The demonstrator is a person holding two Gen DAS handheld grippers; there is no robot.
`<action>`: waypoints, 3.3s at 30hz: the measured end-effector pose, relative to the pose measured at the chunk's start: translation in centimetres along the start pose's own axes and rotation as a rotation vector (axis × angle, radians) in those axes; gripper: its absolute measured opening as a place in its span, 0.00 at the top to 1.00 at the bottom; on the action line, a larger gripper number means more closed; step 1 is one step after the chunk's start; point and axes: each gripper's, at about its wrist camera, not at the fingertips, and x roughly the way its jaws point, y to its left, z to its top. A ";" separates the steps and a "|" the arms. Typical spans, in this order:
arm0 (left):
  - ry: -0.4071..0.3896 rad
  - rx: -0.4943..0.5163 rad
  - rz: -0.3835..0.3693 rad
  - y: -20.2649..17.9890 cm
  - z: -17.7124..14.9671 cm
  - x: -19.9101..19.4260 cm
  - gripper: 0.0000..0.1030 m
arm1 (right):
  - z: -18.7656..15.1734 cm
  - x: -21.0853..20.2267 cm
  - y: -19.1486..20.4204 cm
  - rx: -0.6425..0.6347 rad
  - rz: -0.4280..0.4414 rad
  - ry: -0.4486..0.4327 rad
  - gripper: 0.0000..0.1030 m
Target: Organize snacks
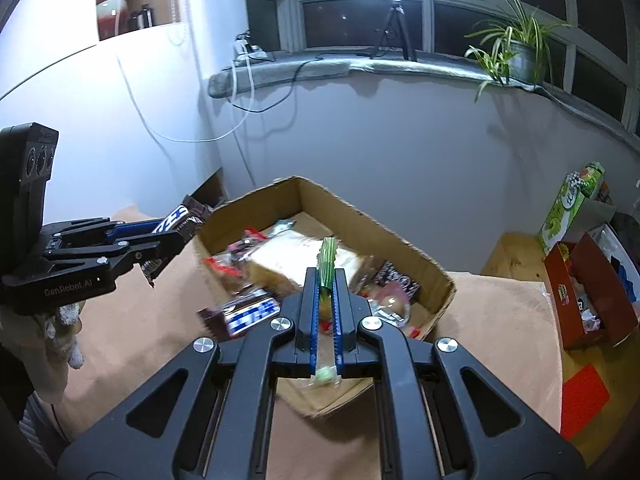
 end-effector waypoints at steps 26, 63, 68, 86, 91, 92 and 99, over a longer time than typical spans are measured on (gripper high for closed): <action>0.048 0.020 0.047 1.1 2.9 6.8 0.74 | 0.2 6.9 -3.3 0.041 0.021 0.066 0.94; 0.034 0.016 0.072 0.4 2.1 4.3 0.38 | -0.6 3.7 -0.9 -0.017 -0.050 0.067 0.10; 0.043 0.002 0.082 0.7 1.5 3.7 0.36 | -0.9 2.5 -0.1 -0.035 -0.082 0.055 0.08; -0.053 0.008 0.141 -0.6 -1.4 -2.5 0.28 | -2.7 -3.6 3.5 -0.024 -0.160 -0.035 0.08; -0.088 -0.008 0.153 -1.2 -2.8 -4.5 0.25 | -3.5 -5.6 3.9 0.018 -0.174 -0.063 0.08; -0.094 -0.015 0.151 -1.2 -3.0 -4.9 0.25 | -3.7 -6.0 3.9 0.027 -0.175 -0.069 0.08; -0.123 -0.030 0.166 -1.8 -3.8 -6.4 0.24 | -4.4 -8.0 4.7 0.038 -0.209 -0.108 0.02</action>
